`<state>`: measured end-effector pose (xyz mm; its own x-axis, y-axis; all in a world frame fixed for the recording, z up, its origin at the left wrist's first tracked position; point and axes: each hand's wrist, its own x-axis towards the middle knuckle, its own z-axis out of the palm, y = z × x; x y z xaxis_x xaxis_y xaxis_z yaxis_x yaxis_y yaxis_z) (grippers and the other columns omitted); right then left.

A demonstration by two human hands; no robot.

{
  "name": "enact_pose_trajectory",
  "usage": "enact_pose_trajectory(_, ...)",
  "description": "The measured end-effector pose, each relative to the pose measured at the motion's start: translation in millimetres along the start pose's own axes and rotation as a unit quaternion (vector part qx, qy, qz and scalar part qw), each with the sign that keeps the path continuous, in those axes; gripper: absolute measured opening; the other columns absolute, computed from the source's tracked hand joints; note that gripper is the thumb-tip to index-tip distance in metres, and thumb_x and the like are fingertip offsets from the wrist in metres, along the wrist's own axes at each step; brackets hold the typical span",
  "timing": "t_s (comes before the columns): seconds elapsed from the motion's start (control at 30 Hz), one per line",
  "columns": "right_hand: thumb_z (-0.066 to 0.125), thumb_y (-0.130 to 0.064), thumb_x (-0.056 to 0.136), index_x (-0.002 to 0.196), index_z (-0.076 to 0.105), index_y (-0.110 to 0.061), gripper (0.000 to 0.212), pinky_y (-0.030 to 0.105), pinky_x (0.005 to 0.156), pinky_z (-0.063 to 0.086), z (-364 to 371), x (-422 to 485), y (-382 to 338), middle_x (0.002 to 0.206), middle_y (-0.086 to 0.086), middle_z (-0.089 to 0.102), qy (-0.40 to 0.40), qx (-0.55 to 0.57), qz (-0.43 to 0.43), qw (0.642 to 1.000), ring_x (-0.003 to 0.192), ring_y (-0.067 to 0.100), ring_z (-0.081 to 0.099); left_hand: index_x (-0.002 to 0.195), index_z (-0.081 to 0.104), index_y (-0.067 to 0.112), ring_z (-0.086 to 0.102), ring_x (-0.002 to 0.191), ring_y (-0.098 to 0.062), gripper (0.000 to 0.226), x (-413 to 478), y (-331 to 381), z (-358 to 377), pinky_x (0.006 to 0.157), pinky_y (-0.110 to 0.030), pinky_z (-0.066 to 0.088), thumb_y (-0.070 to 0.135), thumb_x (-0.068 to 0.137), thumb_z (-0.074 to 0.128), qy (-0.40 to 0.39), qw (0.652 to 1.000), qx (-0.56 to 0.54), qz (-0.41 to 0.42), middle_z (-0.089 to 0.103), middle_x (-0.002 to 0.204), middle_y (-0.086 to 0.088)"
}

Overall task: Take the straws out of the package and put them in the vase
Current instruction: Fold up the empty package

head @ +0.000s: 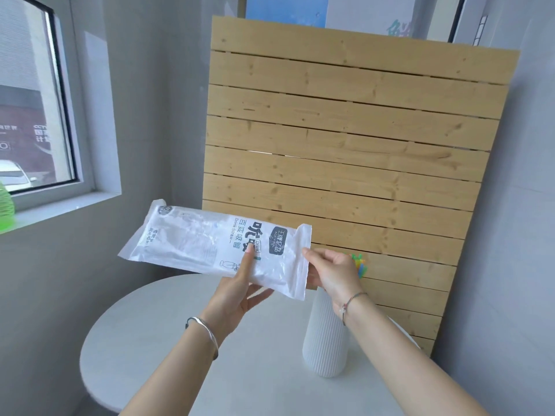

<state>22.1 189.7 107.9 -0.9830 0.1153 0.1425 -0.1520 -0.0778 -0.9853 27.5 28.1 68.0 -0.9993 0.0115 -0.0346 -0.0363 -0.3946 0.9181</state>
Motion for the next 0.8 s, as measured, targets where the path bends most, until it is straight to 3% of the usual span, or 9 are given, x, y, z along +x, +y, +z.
enact_pose_trajectory(0.07, 0.067, -0.015, 0.084, 0.071, 0.069, -0.014, 0.013, 0.017, 0.054, 0.053, -2, 3, -4, 0.068, 0.003, 0.068, 0.014, -0.016, -0.032, 0.999, 0.059, 0.012, 0.06, 0.104, 0.068, 0.022, 0.075, 0.085, -0.017, 0.063, -4, 9, -3, 0.068, -0.031, 0.059, 0.075, 0.073, 0.051, -0.056, 0.993, 0.082, -0.068, 0.078, 0.091, 0.002)
enact_pose_trajectory(0.13, 0.068, -0.016, 0.083, 0.071, 0.068, -0.016, 0.013, 0.021, 0.061, 0.056, -5, 6, -10, 0.072, 0.005, 0.068, 0.024, -0.025, -0.058, 0.998, 0.067, 0.016, 0.06, 0.106, 0.071, 0.015, 0.074, 0.089, -0.02, 0.075, -11, 20, -4, 0.068, -0.031, 0.058, 0.078, 0.079, 0.039, -0.157, 0.955, 0.213, -0.137, 0.077, 0.102, -0.004)
enact_pose_trajectory(0.2, 0.069, -0.016, 0.083, 0.072, 0.067, -0.015, 0.01, 0.027, 0.068, 0.058, -7, 9, -18, 0.075, 0.007, 0.07, 0.024, -0.025, -0.077, 0.996, 0.068, 0.017, 0.061, 0.099, 0.075, 0.018, 0.074, 0.082, -0.017, 0.064, -19, 32, -2, 0.066, -0.028, 0.057, 0.071, 0.085, 0.042, -0.246, 0.913, 0.308, -0.108, 0.077, 0.099, -0.005)
enact_pose_trajectory(0.23, 0.069, -0.016, 0.082, 0.073, 0.067, -0.015, 0.009, 0.025, 0.066, 0.058, -8, 10, -21, 0.075, 0.006, 0.07, 0.02, -0.024, -0.086, 0.996, 0.066, 0.015, 0.062, 0.093, 0.077, 0.023, 0.073, 0.075, -0.014, 0.051, -22, 39, 1, 0.063, -0.025, 0.056, 0.064, 0.087, 0.047, -0.254, 0.912, 0.318, -0.046, 0.078, 0.091, -0.001)
enact_pose_trajectory(0.33, 0.07, -0.016, 0.081, 0.077, 0.068, -0.014, 0.005, 0.012, 0.059, 0.052, -9, 11, -31, 0.073, 0.0, 0.07, -0.005, -0.076, -0.135, 0.988, 0.061, 0.004, 0.062, 0.08, 0.073, 0.028, 0.062, 0.058, -0.001, 0.021, -23, 61, 18, 0.058, -0.022, 0.051, 0.036, 0.092, 0.058, -0.108, 0.937, 0.24, 0.229, 0.07, 0.068, 0.013)
enact_pose_trajectory(0.4, 0.07, -0.013, 0.081, 0.079, 0.068, -0.013, 0.002, 0.007, 0.06, 0.047, -7, 9, -36, 0.071, -0.003, 0.067, -0.039, -0.121, -0.171, 0.977, 0.057, -0.005, 0.058, 0.099, 0.067, 0.029, 0.061, 0.073, 0.005, 0.01, -14, 76, 22, 0.07, -0.016, 0.05, 0.031, 0.091, 0.061, -0.002, 0.894, 0.262, 0.362, 0.068, 0.082, 0.022)
enact_pose_trajectory(0.47, 0.07, -0.011, 0.081, 0.078, 0.068, -0.014, 0.005, 0.006, 0.062, 0.046, -5, 7, -39, 0.072, -0.003, 0.066, -0.08, -0.152, -0.19, 0.967, 0.058, -0.007, 0.057, 0.116, 0.064, 0.027, 0.061, 0.091, 0.007, 0.029, -9, 82, 24, 0.082, -0.012, 0.046, 0.038, 0.09, 0.061, 0.01, 0.859, 0.358, 0.367, 0.065, 0.102, 0.024)
enact_pose_trajectory(0.63, 0.07, -0.01, 0.081, 0.074, 0.066, -0.021, 0.014, 0.01, 0.065, 0.047, -1, 3, -41, 0.071, -0.005, 0.064, -0.133, -0.183, -0.207, 0.952, 0.06, -0.006, 0.055, 0.07, 0.067, 0.021, 0.062, 0.047, -0.007, 0.026, -5, 74, 21, 0.047, -0.017, 0.046, 0.039, 0.088, 0.064, -0.062, 0.922, 0.291, 0.249, 0.069, 0.059, 0.004)
enact_pose_trajectory(0.8, 0.073, -0.019, 0.079, 0.076, 0.068, -0.022, 0.006, 0.016, 0.059, 0.045, 2, 1, -41, 0.067, 0.002, 0.059, -0.145, -0.162, -0.19, 0.957, 0.061, 0.007, 0.054, 0.07, 0.069, 0.011, 0.061, 0.047, -0.013, 0.029, -4, 71, 14, 0.045, -0.023, 0.047, 0.037, 0.083, 0.071, -0.007, 0.936, 0.211, 0.282, 0.069, 0.059, -0.002)
